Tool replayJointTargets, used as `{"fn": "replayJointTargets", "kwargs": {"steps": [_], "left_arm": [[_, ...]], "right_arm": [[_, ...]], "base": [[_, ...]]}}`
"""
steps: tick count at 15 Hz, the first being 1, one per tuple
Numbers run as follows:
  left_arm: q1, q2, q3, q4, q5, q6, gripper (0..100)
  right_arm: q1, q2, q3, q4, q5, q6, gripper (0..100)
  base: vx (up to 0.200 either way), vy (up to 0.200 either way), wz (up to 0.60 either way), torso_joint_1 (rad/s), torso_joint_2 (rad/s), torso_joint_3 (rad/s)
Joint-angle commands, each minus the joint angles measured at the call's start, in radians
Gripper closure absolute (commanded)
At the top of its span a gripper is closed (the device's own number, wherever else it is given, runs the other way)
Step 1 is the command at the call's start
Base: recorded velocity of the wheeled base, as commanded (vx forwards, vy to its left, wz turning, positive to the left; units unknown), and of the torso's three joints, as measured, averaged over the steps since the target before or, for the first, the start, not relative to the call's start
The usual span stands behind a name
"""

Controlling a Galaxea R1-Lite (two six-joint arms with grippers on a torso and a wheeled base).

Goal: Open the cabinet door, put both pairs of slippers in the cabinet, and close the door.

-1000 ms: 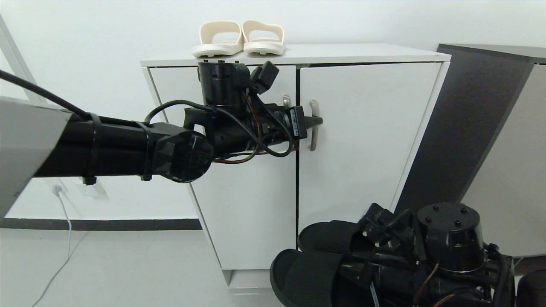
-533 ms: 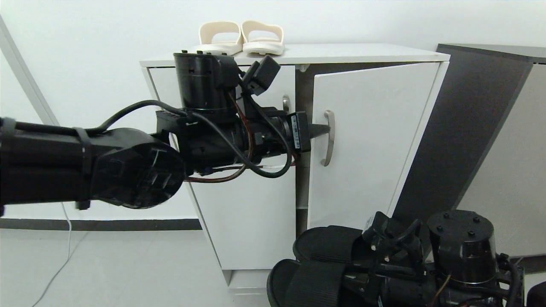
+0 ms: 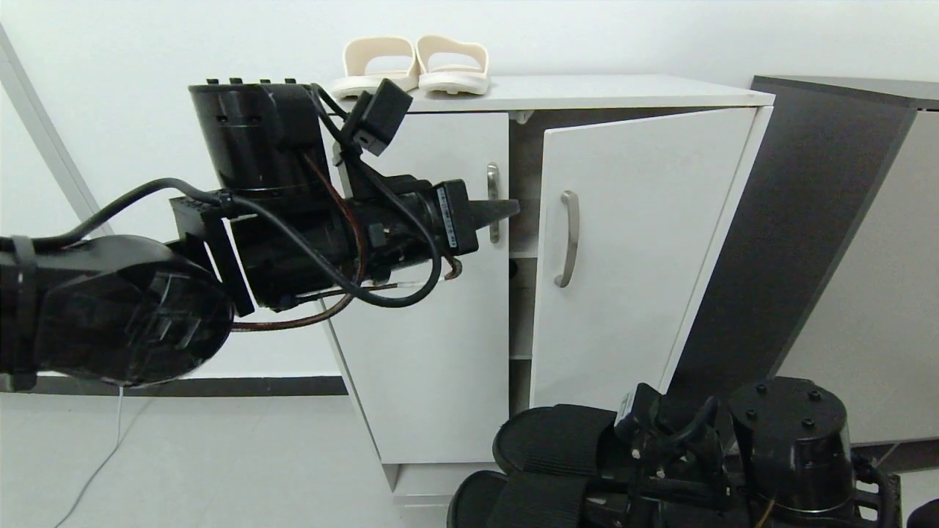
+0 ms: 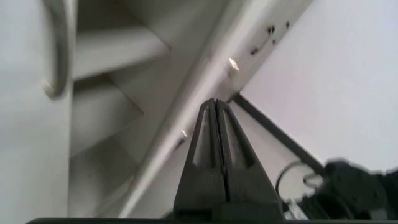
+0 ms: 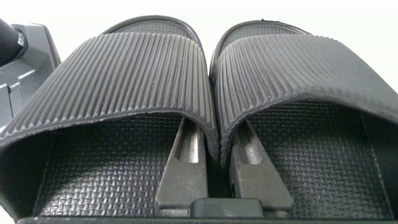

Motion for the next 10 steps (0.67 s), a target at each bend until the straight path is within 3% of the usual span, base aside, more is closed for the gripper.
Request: {"fn": "replayJointTargets", "kwargs": {"steps": [1, 4, 9, 10], "left_arm": [[0.019, 0.073, -0.076, 0.003, 0.002, -0.009, 100], [0.033, 0.196, -0.203, 0.0, -0.003, -0.011, 100], [0.024, 0.251, -0.269, -0.007, -0.009, -0.026, 100], [0.022, 0.251, -0.269, -0.007, -0.009, -0.026, 100]], "right_arm": [[0.002, 0.001, 0.001, 0.001, 0.0, -0.001, 100], [0.008, 0.01, 0.003, 0.001, -0.002, -0.001, 100], [0.012, 0.017, 0.001, 0.005, -0.002, -0.001, 100], [0.016, 0.018, 0.001, 0.005, -0.002, -0.001, 100]], "base": [[0.0, 0.0, 0.0, 0.0, 0.0, 0.0], [0.0, 0.0, 0.0, 0.0, 0.0, 0.0], [0.0, 0.0, 0.0, 0.0, 0.0, 0.0], [-0.2, 0.0, 0.0, -0.002, 0.0, 0.002]]}}
